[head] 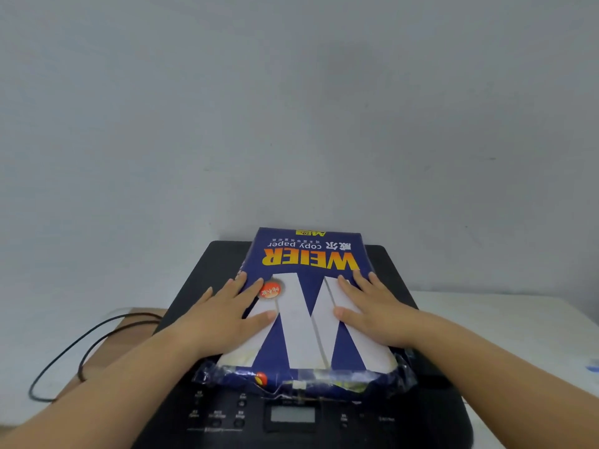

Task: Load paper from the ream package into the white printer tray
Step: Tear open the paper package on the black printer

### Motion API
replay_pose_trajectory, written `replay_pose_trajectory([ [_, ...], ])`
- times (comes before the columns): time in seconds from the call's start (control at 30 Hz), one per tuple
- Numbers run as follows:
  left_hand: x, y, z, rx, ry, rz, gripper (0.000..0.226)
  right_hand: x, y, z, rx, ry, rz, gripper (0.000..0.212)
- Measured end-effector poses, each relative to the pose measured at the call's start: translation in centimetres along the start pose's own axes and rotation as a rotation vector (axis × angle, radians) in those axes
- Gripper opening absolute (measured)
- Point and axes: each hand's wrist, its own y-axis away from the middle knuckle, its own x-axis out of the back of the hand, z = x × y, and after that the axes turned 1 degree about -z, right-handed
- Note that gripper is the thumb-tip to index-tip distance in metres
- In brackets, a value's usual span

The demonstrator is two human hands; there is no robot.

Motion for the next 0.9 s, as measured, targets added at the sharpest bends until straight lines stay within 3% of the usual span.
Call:
replay_pose_trajectory([
  [0.17,0.3,0.1,0.2,0.009,-0.043,-0.011,0.072,0.4,1.0,-0.2,0.037,-0.047,0.022,0.069],
  [0.3,1.1,0.6,0.9,0.011,-0.131,-0.005,0.071,1.0,4.6,1.4,0.162,-0.177,0.065,0.048],
  [0.43,1.8,1.1,3.8,-0.109,-0.202,-0.009,0.068,0.5,8.0,2.8,0.209,-0.146,0.066,0.038],
  [0.73,0.5,0.4,6.7,-0.214,-0.239,-0.137,0.066,-0.6,9.9,2.5,0.206,-0.111,0.322,0.021],
  [0.9,0.2,0.1,6.7,-0.214,-0.267,-0.129,0.067,-0.7,10.3,2.7,0.256,0.061,0.463,0.015],
])
